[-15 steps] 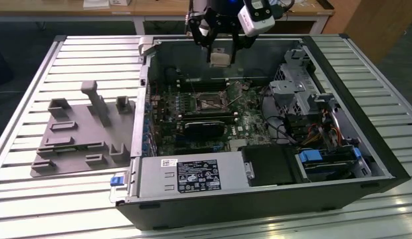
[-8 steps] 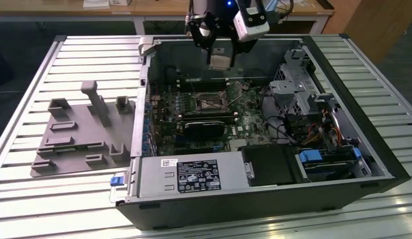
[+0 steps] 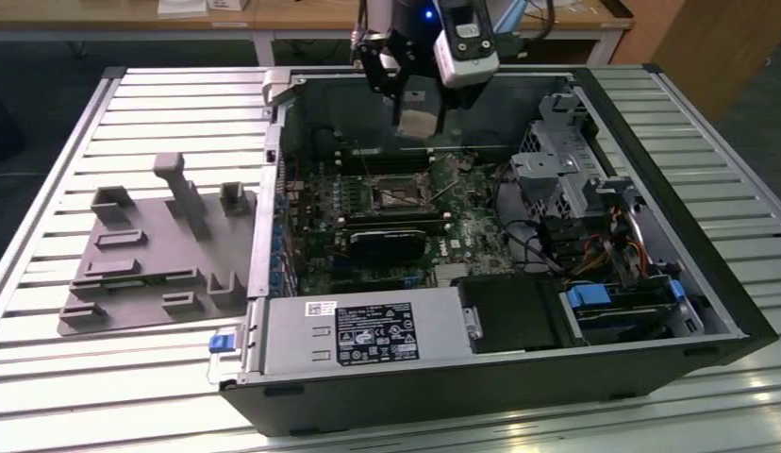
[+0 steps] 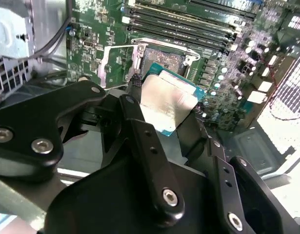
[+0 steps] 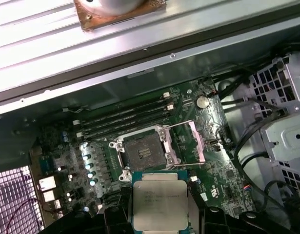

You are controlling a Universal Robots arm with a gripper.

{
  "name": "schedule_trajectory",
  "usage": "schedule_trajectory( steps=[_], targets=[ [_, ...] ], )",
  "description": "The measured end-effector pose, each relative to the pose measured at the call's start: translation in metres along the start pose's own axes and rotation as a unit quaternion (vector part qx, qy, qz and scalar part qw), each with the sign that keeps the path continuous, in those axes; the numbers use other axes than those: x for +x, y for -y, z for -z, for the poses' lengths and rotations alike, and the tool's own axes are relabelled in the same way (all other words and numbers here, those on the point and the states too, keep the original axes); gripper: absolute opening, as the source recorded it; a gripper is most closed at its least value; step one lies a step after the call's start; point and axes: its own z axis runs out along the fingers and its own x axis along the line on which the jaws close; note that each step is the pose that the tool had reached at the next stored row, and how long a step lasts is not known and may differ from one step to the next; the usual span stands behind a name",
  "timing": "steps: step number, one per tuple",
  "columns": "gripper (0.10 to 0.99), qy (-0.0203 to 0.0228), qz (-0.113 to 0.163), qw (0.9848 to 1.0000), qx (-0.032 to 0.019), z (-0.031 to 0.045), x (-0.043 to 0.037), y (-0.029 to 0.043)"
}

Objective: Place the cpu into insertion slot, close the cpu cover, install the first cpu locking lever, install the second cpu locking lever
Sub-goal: 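Place the cpu into insertion slot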

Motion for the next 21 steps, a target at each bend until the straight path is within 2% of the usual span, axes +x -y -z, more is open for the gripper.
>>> schedule_trajectory(
  steps=[6,11,15,18,21],
  targets=[
    [0.537,0.0044,-0.045,0.9990,-0.0004,-0.0058,0.0003,0.0006],
    [0.537,0.0084,-0.089,0.9960,-0.0008,-0.0098,0.0002,0.0010],
    [0.537,0.0115,-0.125,0.9921,-0.0011,-0.0126,0.0002,0.0012],
    [0.537,0.0139,-0.152,0.9882,-0.0013,-0.0147,0.0002,0.0014],
    [0.537,0.0163,-0.179,0.9837,-0.0015,-0.0167,0.0002,0.0016]
  ],
)
